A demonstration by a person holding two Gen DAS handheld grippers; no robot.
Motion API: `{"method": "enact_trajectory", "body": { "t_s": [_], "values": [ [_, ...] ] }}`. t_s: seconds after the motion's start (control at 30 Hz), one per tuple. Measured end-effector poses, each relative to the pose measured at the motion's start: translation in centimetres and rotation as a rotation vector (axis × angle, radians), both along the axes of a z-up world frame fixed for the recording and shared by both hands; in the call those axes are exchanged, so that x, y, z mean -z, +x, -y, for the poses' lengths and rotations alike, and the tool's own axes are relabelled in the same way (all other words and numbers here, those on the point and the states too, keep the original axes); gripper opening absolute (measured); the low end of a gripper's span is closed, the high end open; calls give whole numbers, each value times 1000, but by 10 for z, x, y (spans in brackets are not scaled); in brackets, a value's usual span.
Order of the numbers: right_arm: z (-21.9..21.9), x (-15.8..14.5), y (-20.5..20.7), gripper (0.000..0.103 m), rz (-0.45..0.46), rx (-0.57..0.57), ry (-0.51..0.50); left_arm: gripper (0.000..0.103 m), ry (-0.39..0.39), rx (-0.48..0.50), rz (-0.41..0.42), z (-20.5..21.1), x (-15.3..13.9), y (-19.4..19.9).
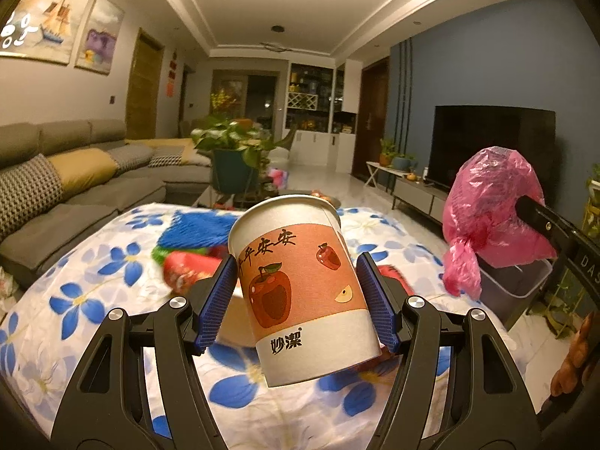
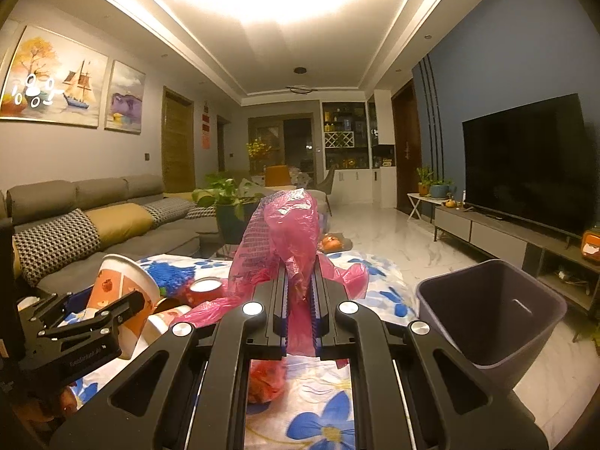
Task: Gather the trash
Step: 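Carry the paper cup and pink bag over the grey bin with both tools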
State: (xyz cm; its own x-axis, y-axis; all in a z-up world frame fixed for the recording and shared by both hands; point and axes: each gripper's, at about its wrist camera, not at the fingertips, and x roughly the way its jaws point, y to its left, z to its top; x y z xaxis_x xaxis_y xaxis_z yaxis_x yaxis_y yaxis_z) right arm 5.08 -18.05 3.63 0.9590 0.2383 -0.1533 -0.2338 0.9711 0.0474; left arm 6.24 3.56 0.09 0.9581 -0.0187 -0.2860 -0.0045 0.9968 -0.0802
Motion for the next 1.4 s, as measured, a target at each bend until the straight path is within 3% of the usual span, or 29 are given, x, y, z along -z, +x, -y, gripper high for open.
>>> {"method": "enact_trajectory", "body": {
  "t_s": [0.8,1.13,1.4],
  "values": [
    [118,-10,-8,11,37,266,25,65,36,255,46,153,-30,39],
    [167,-10,-1,11,53,416,4,65,10,347,51,209,-31,63],
    [196,-6,20,11,48,473,-7,65,28,376,54,249,-28,88]
  ]
}}
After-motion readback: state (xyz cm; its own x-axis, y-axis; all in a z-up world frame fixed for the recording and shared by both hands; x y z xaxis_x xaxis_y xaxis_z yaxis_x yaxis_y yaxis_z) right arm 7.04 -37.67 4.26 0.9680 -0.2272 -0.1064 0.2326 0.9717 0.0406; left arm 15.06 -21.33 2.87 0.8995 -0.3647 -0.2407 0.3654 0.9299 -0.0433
